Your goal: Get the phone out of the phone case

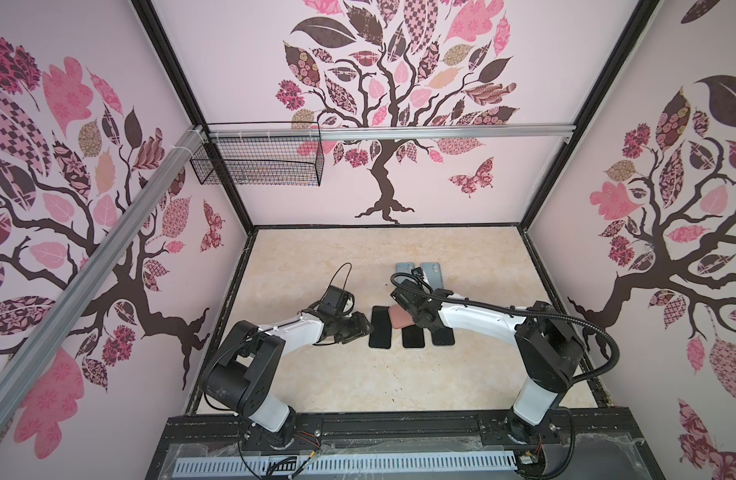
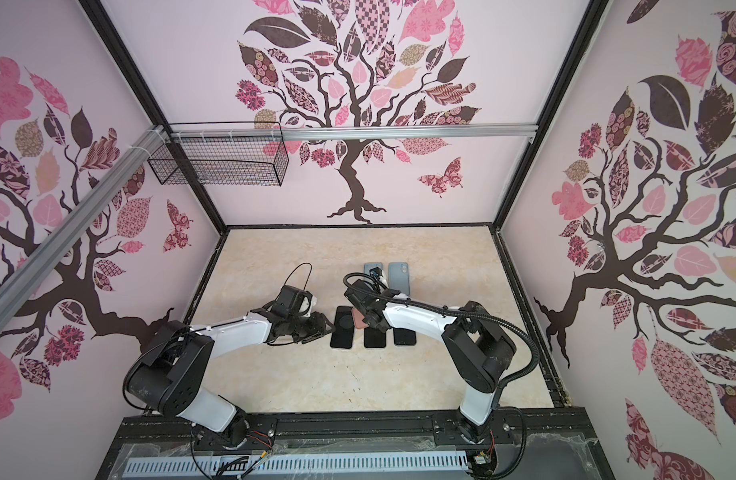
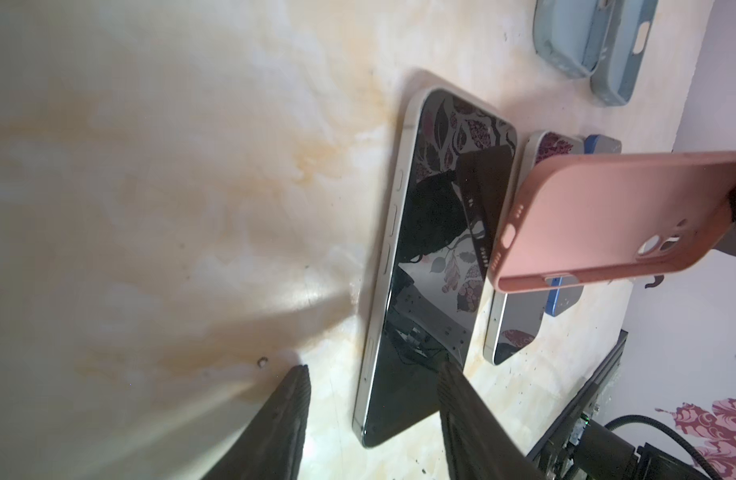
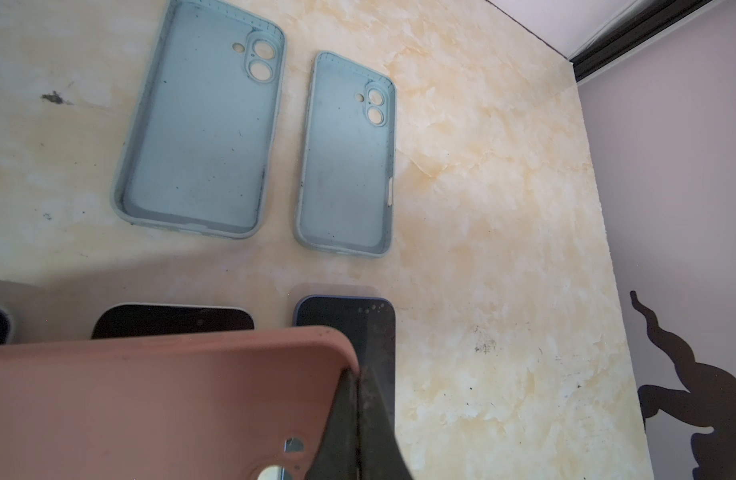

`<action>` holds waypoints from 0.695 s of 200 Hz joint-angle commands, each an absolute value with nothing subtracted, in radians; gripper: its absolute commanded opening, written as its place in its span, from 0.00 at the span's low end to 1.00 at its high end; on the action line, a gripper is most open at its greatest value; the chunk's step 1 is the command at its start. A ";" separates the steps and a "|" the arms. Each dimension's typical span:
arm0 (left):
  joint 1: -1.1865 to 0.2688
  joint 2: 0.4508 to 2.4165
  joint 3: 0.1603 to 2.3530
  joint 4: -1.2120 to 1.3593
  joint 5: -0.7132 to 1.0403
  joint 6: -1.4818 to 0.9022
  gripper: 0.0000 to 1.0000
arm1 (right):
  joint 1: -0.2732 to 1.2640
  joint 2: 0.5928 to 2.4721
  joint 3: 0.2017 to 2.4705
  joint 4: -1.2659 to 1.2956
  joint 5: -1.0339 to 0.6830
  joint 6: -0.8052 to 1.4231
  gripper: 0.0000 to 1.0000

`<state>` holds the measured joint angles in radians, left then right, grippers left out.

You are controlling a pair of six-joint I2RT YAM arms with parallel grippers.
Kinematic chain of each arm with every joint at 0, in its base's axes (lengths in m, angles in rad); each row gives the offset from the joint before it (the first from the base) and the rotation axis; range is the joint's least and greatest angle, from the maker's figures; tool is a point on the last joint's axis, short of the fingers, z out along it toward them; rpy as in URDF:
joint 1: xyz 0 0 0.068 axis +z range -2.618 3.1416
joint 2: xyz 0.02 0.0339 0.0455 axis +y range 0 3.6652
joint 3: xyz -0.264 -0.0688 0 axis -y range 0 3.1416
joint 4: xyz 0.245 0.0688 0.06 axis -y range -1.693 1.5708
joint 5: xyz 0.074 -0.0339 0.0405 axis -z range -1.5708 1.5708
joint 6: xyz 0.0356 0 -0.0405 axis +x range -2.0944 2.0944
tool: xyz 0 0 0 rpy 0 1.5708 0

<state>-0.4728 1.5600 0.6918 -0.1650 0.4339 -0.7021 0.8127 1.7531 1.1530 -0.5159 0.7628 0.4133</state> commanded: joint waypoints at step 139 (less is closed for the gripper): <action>-0.547 1.563 0.620 -0.061 0.466 -0.768 0.48 | 0.813 1.764 1.171 -0.538 0.753 0.424 0.00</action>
<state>-0.5430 1.5440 0.6456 -0.0975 0.4526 -0.7605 0.8124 1.7531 1.1530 -0.5159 0.7620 0.4141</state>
